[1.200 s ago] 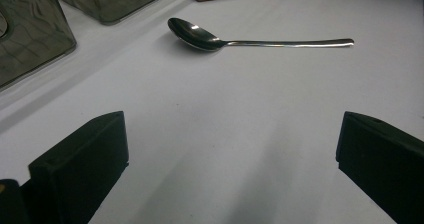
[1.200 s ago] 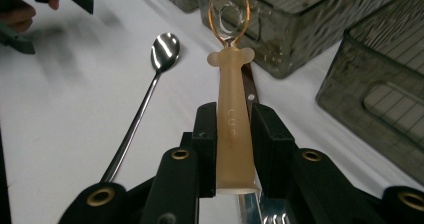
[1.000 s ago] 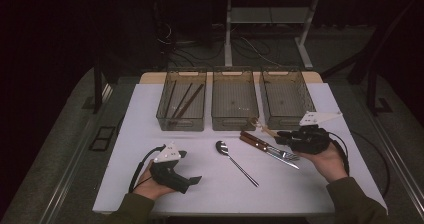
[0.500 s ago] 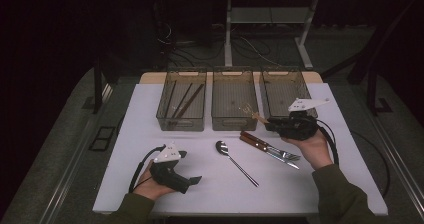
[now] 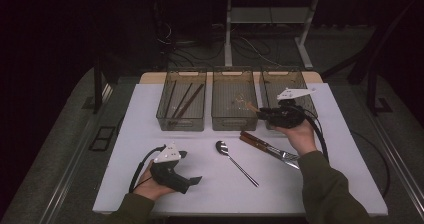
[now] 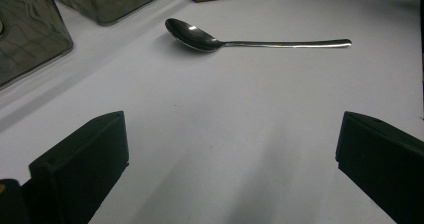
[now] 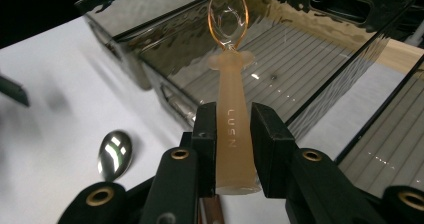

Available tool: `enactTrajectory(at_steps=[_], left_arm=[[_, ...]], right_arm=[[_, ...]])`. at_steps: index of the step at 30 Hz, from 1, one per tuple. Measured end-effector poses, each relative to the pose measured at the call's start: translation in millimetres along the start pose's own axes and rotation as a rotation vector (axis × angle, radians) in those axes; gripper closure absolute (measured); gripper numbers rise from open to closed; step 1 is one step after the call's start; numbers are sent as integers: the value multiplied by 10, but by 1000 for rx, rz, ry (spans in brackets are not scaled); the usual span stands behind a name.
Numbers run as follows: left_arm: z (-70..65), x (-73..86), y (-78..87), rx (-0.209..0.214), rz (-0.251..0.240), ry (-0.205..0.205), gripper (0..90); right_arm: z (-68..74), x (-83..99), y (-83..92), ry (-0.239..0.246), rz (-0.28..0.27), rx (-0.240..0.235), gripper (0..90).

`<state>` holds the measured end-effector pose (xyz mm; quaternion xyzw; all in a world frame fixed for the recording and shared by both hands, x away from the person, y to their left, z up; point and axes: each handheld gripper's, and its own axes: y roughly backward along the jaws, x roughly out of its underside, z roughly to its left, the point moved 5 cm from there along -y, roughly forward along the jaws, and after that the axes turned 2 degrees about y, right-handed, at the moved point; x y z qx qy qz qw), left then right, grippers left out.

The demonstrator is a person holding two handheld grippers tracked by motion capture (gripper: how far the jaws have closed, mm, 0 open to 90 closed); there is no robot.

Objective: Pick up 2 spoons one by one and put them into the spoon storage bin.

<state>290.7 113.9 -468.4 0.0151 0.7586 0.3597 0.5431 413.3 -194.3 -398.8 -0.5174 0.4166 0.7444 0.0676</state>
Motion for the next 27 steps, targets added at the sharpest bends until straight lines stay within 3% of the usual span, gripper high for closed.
enactTrajectory(at_steps=[17,20,27], left_arm=[[-9,-2,-8,1,5,-10,0],[-11,-2,-8,1,5,-10,0],[-15,-3,-13,-2,2,-6,0]], right_arm=[[-110,-118,-477,-40,74,34,721],[-114,-130,-491,-50,53,32,576],[-109,-101,-436,-76,58,38,484]])
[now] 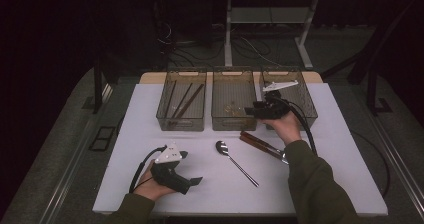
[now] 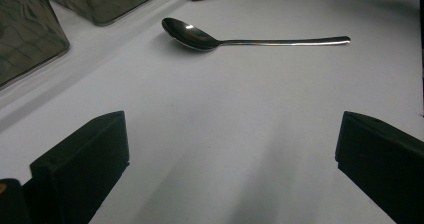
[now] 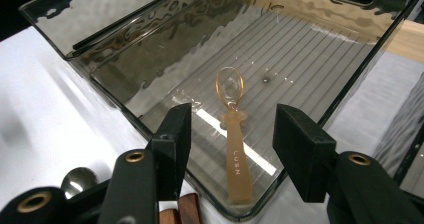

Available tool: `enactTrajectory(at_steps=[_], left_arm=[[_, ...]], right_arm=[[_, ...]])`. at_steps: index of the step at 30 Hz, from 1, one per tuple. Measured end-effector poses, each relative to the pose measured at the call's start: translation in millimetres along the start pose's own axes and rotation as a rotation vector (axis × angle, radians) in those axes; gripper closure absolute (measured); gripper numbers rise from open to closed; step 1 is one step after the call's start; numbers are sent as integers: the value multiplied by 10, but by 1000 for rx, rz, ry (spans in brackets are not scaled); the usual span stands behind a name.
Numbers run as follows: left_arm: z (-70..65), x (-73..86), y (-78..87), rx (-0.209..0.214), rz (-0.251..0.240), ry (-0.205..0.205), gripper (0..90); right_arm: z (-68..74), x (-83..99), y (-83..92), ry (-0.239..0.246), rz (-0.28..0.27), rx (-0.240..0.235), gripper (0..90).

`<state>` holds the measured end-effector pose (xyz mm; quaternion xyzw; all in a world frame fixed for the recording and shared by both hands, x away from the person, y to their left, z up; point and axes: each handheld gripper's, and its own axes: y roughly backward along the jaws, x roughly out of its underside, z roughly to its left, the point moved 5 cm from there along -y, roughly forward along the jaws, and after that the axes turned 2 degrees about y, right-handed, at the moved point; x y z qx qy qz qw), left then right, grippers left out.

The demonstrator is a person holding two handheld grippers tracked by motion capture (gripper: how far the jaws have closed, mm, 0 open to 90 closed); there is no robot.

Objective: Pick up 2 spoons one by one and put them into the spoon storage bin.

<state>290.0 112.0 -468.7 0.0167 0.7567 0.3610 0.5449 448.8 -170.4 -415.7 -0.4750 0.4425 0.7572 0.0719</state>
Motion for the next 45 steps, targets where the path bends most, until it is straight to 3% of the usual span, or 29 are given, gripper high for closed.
enactTrajectory(at_steps=[8,13,18,22,25,30,34,45], left_arm=[[7,4,-2,-3,5,-3,0],[9,7,1,-4,7,-4,0],[12,5,3,-6,6,-1,0],[14,4,2,-9,6,3,1],[24,7,12,-12,15,-8,3],[30,1,17,-21,9,-1,10],[36,4,23,-26,12,1,18],[54,-14,51,-49,6,2,106]], right_arm=[[89,45,169,34,-30,-1,377],[160,125,276,11,-21,-43,306],[215,244,377,33,-29,-54,245],[240,357,452,50,-31,-22,201],[237,424,508,66,-53,-6,192],[227,568,615,44,-40,17,183],[226,679,723,40,-76,6,176],[183,1080,959,75,-71,3,175]])
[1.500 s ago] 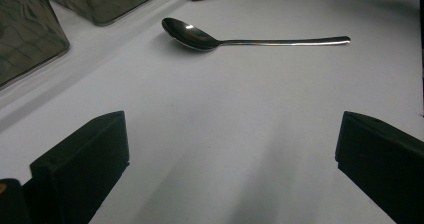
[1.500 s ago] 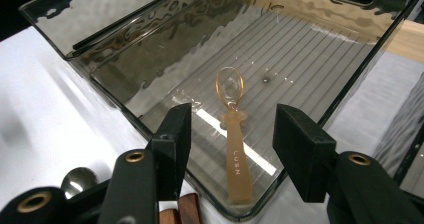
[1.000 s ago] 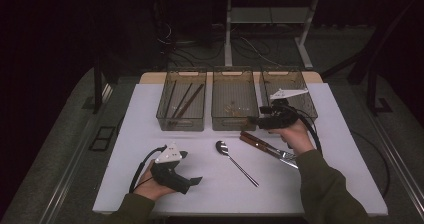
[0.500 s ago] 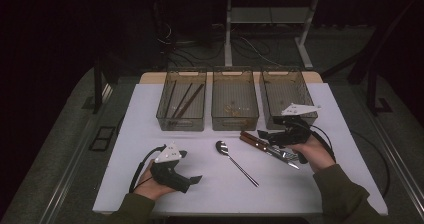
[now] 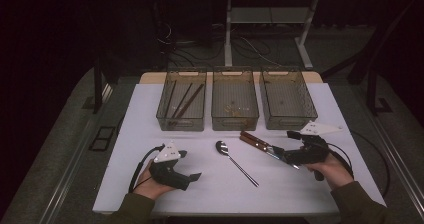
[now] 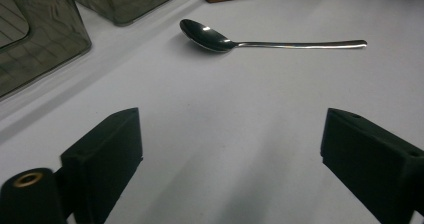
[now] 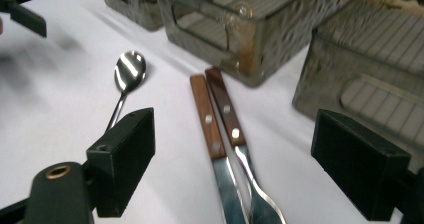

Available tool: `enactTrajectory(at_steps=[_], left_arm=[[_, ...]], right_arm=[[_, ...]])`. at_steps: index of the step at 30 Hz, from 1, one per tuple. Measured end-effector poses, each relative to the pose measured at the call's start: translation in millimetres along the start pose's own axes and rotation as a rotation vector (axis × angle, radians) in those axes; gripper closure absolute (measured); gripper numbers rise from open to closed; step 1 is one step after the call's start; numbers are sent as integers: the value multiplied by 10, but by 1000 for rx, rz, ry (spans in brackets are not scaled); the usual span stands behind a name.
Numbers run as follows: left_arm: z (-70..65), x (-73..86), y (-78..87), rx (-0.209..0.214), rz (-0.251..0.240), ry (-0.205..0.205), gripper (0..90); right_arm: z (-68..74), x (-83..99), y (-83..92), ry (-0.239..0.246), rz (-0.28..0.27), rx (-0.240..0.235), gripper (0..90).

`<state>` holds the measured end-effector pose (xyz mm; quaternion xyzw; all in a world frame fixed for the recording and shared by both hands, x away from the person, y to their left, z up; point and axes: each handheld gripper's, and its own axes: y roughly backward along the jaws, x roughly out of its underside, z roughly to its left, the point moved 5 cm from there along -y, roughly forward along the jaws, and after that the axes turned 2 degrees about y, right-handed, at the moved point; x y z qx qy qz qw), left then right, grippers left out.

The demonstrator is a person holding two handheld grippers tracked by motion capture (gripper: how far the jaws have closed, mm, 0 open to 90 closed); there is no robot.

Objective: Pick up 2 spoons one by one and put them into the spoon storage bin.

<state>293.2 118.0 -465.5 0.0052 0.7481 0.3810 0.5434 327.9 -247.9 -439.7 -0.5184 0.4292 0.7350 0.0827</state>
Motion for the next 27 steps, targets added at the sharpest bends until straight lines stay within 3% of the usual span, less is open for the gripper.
enactTrajectory(at_steps=[14,24,27], left_arm=[[29,-38,49,-18,-21,10,302],[69,-242,-91,-37,-5,-10,673],[71,-304,-185,-15,13,-2,794]], right_arm=[[-2,448,152,20,58,-5,175],[14,539,228,18,57,-6,175],[30,550,208,19,71,-10,175]])
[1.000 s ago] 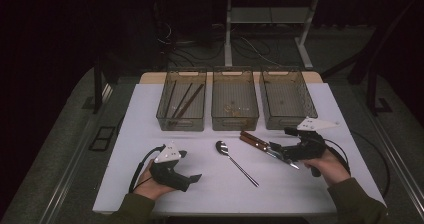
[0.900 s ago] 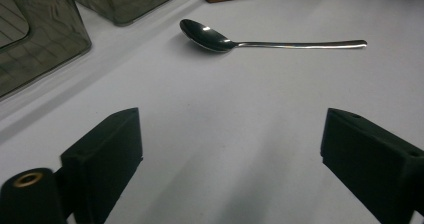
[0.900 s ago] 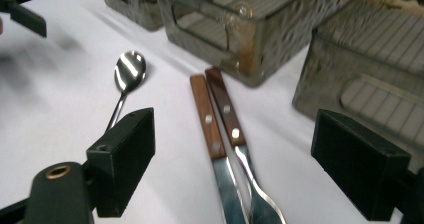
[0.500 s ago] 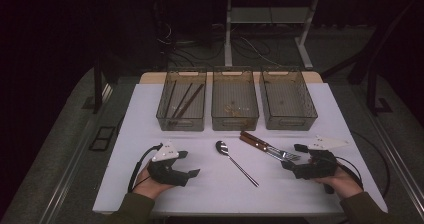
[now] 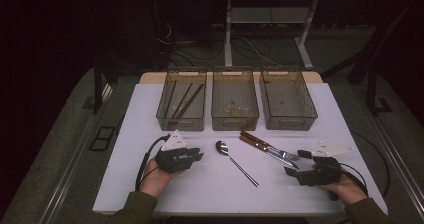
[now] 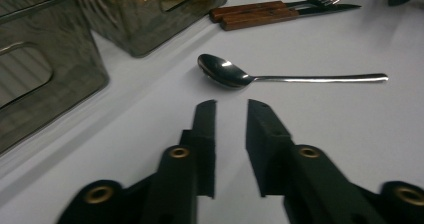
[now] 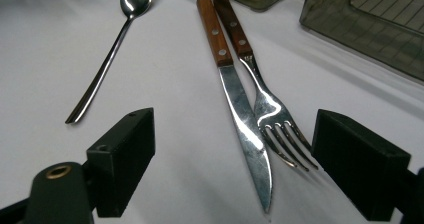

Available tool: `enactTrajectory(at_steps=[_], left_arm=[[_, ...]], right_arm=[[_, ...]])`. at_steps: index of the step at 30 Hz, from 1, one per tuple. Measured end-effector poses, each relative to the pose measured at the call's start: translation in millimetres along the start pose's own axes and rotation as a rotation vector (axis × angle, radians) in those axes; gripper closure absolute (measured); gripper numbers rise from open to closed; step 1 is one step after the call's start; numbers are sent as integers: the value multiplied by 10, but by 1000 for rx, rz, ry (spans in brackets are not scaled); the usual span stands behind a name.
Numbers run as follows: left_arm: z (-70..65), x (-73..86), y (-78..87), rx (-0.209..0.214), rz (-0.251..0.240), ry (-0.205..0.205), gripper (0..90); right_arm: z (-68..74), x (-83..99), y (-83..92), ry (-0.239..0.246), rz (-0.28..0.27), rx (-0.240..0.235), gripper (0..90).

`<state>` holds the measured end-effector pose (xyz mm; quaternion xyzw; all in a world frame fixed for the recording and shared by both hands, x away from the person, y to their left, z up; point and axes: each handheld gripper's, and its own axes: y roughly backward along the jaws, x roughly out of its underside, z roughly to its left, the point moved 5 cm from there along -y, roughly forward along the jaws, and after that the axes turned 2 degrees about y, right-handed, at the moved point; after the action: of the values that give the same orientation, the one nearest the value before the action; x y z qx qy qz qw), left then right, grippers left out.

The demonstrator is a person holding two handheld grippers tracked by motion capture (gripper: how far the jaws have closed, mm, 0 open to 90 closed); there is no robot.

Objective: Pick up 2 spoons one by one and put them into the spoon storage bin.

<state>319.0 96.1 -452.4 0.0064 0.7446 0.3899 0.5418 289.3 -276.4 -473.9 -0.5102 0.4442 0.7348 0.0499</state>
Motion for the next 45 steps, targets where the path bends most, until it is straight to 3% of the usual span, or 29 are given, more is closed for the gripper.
enactTrajectory(at_steps=[3,11,14,24,29,35,40,42,45], left_arm=[[-44,-65,-129,26,25,-21,890],[-208,-256,-529,64,75,-84,897],[-249,-292,-677,74,90,-86,896],[-281,-309,-970,41,159,-112,897],[-287,-294,-996,33,177,-121,898],[-289,-289,-980,28,191,-105,899],[-288,-274,-941,30,211,-87,900],[-279,-260,-906,30,232,-106,900],[-290,-231,-866,34,231,-87,899]], right_arm=[[10,-2,-4,6,2,-5,175],[7,-2,-6,5,5,-5,175],[2,1,-8,6,5,-4,175],[10,-5,-1,4,2,-12,175],[12,-6,3,5,4,-12,175],[13,-6,4,8,3,-13,175],[9,-5,1,10,3,-13,175],[9,-6,5,10,1,-13,175],[7,-5,5,6,4,-12,175]])
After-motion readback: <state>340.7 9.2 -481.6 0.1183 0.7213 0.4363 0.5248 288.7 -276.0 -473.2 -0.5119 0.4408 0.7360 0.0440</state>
